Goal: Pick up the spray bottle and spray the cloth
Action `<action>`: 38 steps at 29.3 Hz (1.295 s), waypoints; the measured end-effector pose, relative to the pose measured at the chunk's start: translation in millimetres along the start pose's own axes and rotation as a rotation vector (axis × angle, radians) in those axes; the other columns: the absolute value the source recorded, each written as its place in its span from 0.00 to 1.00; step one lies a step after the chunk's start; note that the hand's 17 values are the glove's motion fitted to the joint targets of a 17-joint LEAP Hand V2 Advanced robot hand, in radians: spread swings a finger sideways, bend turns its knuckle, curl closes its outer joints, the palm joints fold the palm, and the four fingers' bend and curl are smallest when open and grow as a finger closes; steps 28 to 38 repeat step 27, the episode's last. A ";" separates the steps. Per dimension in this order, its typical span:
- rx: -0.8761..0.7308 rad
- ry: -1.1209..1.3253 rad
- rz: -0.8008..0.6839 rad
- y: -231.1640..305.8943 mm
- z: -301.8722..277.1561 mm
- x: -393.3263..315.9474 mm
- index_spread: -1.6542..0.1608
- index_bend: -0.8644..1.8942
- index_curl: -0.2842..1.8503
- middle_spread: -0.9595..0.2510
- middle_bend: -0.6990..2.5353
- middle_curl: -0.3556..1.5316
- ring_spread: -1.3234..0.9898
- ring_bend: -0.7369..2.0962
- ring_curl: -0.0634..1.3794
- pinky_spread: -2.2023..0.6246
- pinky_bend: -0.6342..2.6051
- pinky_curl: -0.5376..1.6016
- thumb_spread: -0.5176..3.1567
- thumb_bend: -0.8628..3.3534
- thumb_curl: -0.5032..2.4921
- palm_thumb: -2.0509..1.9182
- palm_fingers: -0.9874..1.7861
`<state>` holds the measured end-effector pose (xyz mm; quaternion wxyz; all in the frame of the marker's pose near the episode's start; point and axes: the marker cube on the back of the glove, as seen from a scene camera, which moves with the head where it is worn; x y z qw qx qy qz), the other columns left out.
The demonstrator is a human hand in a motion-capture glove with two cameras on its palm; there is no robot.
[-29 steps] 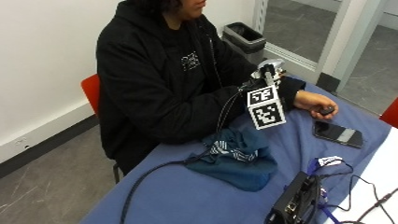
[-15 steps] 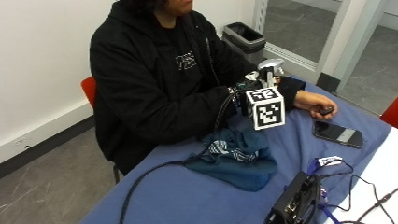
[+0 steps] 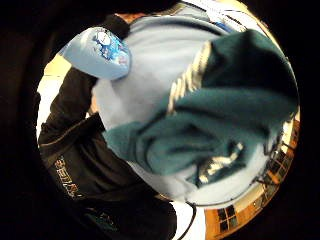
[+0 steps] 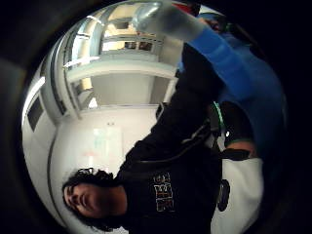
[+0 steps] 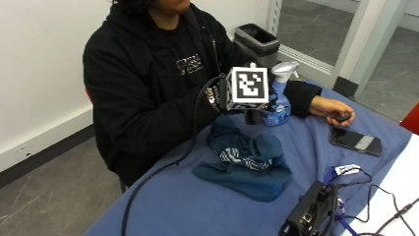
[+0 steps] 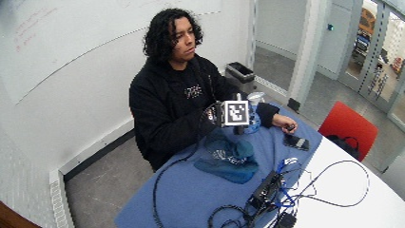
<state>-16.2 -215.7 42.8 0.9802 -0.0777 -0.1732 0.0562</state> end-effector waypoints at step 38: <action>0.015 0.350 0.139 151.8 0.8 47.1 0.75 0.36 0.29 0.84 0.31 0.40 0.60 0.37 0.27 0.86 0.25 0.41 0.48 0.20 0.32 0.73 0.52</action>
